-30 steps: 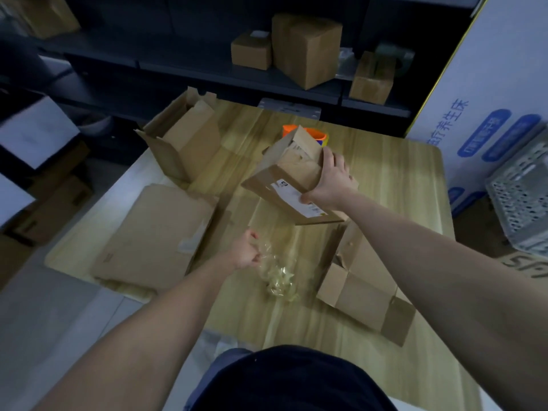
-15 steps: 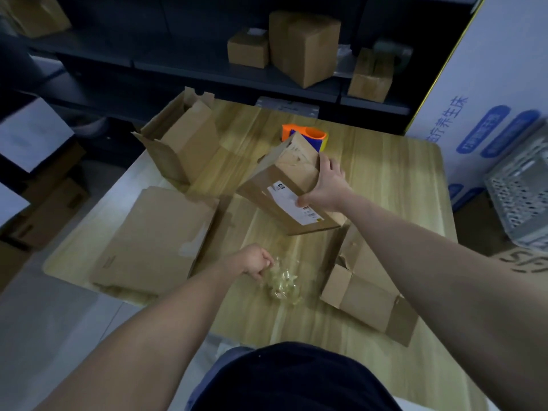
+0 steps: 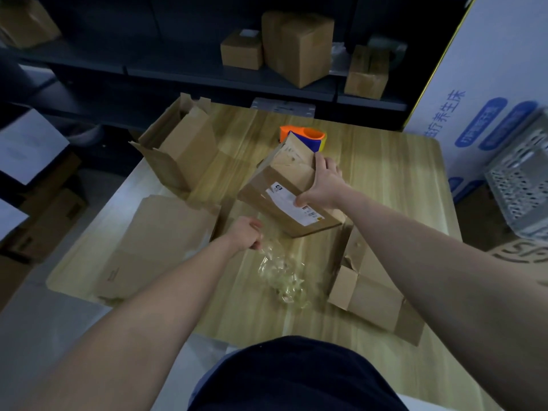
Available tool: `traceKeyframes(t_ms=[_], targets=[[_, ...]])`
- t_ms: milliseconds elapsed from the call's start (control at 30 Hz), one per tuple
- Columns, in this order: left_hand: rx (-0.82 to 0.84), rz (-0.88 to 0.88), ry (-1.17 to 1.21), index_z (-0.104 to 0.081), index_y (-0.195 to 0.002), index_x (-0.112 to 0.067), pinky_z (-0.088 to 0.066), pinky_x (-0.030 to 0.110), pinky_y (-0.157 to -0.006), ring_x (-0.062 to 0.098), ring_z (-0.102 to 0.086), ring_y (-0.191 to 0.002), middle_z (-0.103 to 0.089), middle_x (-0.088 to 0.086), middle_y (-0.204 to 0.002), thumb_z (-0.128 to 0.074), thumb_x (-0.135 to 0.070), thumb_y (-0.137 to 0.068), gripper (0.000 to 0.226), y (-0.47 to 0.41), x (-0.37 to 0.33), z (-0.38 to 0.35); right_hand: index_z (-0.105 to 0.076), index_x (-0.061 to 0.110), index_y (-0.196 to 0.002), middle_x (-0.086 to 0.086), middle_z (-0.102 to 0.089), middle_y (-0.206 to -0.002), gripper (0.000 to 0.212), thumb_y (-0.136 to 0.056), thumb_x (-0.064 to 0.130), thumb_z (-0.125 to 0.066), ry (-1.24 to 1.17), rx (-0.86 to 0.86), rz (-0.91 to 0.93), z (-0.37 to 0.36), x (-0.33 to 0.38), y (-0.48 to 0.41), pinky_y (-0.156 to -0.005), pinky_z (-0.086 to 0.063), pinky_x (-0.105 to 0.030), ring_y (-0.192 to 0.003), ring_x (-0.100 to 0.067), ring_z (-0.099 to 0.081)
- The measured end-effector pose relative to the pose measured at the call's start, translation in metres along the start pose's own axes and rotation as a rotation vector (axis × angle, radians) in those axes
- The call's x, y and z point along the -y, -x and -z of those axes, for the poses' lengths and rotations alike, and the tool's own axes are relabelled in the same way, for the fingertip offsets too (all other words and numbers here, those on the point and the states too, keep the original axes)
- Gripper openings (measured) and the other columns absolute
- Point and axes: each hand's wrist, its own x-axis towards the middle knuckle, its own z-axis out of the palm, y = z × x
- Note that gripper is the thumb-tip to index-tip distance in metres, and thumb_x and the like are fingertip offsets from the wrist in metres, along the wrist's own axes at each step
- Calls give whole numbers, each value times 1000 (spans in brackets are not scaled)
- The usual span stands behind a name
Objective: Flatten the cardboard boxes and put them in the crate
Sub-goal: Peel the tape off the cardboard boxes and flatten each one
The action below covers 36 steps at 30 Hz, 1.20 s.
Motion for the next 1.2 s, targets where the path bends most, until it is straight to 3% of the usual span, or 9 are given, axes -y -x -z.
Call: traceKeyframes(t_ms=[133, 300, 433, 533, 633, 767, 833, 1033, 1200], targets=[[-118, -49, 45, -61, -108, 4, -39, 17, -41, 14, -43, -44, -48, 6, -60, -53, 11, -83, 27, -8, -11, 13, 6, 25, -150, -5, -12, -153, 130, -55, 42, -82, 25, -5, -19, -2, 5, -1, -109, -27, -57, -140, -30, -15], [-548, -282, 352, -51, -75, -21, -40, 27, -65, 18, -52, -71, -54, -3, -73, -56, -15, -87, 14, -12, -43, 28, 9, 25, -149, -3, -10, -153, 133, -55, 47, -81, 31, 6, -41, -4, 8, -5, -111, -22, -57, -141, -30, -12], [-367, -433, 288, -56, -97, -21, -39, 16, -66, 4, -56, -85, -60, -7, -96, -60, -47, -82, 31, -8, -72, 36, 4, 24, -151, -2, -6, -157, 127, -59, 61, -76, -17, 87, 19, -3, 17, -10, -114, -17, -53, -143, -29, -8], [-373, -381, 180, -53, -110, -17, -38, 14, -62, 6, -56, -85, -59, -4, -104, -65, -35, -85, 33, -15, -77, 41, -30, 20, -146, -6, -38, -145, 87, -77, 62, -62, -288, 63, 46, 5, 19, -14, -106, -35, -39, -133, -27, -37], [-393, -373, 196, -49, -115, -23, -39, 16, -66, 11, -54, -93, -55, -3, -112, -63, -23, -87, 31, -21, -74, 50, -39, 13, -143, -10, -44, -142, 61, -94, 48, -49, -289, -28, -101, 8, 10, -19, -93, -37, -30, -127, -28, -45], [-305, -293, 404, -54, -92, -25, -52, 39, -85, 23, -59, -101, -62, 2, -106, -64, -30, -87, 12, -27, -73, 58, -30, 10, -147, -13, -40, -145, 81, -87, 58, -54, -322, 32, -285, 2, 5, -22, -92, -42, -38, -126, -32, -44], [-255, -209, 531, -54, -83, -20, -49, 48, -91, 27, -60, -102, -65, 5, -104, -64, -44, -85, 26, -29, -76, 63, -27, 14, -148, -13, -36, -147, 94, -77, 64, -62, -387, 38, -303, 3, 9, -25, -96, -46, -42, -126, -34, -44], [-204, -30, 669, -61, -77, -16, -52, 32, -57, 20, -61, -70, -63, 6, -79, -60, -22, -86, 11, -35, -84, 69, -25, 16, -147, -15, -15, -150, 90, -76, 38, -76, -220, 18, -286, 11, 19, -36, -102, -41, -42, -130, -36, -36], [-118, -101, 715, -62, -116, -14, -49, 32, -61, 18, -60, -78, -64, 1, -90, -41, -3, -91, 35, -39, -90, 66, -41, 10, -133, -18, -33, -142, 71, -76, 33, -77, -171, -106, -279, 14, 18, -38, -88, -47, -33, -111, -28, -52]])
